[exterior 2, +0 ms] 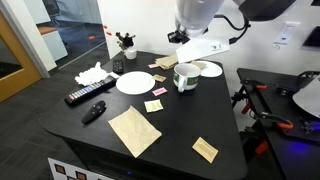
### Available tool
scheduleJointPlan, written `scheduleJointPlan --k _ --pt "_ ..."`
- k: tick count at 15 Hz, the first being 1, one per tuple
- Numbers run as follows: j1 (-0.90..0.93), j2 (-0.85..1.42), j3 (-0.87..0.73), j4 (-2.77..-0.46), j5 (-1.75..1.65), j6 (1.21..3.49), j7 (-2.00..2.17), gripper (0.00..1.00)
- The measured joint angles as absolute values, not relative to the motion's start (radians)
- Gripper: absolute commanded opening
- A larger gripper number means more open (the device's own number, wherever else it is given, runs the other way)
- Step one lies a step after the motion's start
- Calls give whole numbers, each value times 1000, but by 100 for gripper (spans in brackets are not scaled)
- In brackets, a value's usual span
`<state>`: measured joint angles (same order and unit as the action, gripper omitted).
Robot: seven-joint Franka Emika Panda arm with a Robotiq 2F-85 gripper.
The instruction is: Put the black pen inside the white mug
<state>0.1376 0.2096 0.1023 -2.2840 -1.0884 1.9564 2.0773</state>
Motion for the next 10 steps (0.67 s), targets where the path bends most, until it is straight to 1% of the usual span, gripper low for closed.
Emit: scheduleJointPlan --k 10 --pt "127 336 67 -2229 -1091 1956 2087 4"
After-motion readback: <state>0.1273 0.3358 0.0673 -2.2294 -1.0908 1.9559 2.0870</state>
